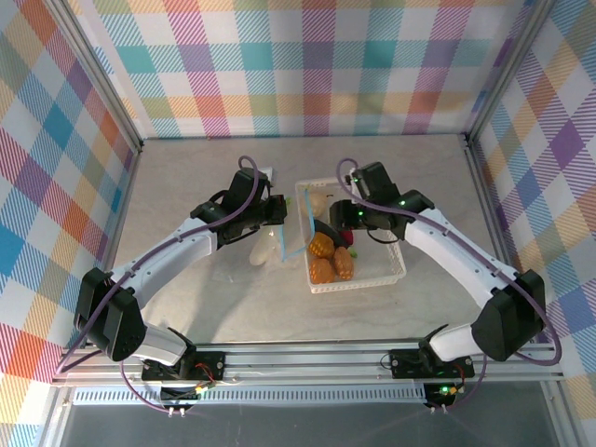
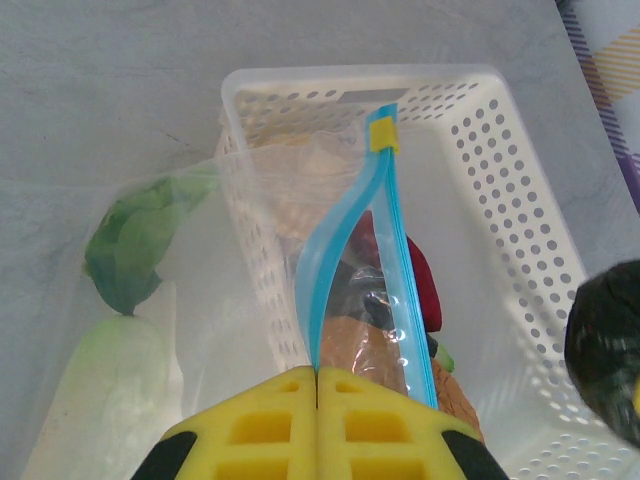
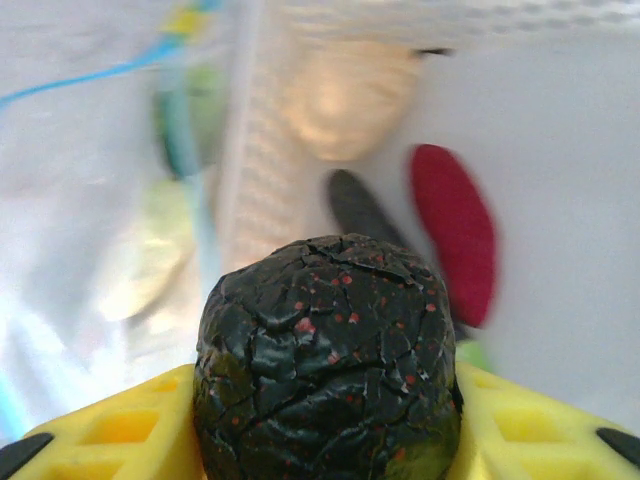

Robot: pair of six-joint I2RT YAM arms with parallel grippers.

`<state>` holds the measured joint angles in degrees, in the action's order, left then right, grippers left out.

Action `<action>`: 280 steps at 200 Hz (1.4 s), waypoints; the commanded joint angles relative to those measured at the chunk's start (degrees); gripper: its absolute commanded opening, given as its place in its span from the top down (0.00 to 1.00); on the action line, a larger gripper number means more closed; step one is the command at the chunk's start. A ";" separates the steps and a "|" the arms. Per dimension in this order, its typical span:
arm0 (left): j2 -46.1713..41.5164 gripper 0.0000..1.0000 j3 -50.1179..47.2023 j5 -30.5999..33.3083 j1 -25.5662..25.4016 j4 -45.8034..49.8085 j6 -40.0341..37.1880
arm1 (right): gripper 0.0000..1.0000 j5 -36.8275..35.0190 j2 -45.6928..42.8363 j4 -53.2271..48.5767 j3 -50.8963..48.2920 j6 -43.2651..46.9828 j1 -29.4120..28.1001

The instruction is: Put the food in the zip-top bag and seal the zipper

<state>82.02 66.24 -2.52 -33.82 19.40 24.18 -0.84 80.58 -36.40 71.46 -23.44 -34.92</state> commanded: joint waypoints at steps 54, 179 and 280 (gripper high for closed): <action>0.95 1.00 2.05 -2.00 0.51 0.47 -0.16 | 0.58 6.18 7.30 7.33 4.27 0.08 -8.24; -0.85 1.00 1.88 -1.61 0.51 0.90 0.07 | 0.47 5.76 17.92 6.08 8.37 -0.16 -9.28; -1.64 0.99 1.35 -0.91 0.51 1.43 -0.36 | 0.27 4.14 16.65 4.21 9.75 1.43 -9.28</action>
<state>82.15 66.59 -3.68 -33.61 19.53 24.23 4.08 98.80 -31.24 79.11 -23.05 -43.86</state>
